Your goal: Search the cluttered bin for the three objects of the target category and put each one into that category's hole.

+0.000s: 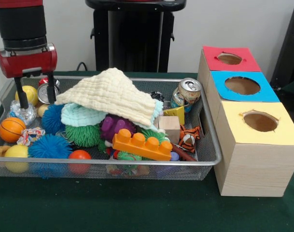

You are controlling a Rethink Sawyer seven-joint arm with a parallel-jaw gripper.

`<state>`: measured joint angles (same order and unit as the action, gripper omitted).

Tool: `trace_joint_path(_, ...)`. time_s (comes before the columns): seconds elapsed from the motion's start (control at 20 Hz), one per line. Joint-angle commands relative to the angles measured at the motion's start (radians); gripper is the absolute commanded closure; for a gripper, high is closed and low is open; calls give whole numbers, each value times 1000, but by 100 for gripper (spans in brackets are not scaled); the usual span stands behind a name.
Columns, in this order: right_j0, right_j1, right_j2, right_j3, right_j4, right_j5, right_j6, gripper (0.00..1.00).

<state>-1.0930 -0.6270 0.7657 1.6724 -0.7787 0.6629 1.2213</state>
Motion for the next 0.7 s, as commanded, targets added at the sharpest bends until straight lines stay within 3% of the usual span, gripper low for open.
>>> trace_joint_path(0.05,47,3,-103,-89,-126,141,-198,0)
trace_joint_path(0.7,102,30,-172,-152,-158,237,-208,0)
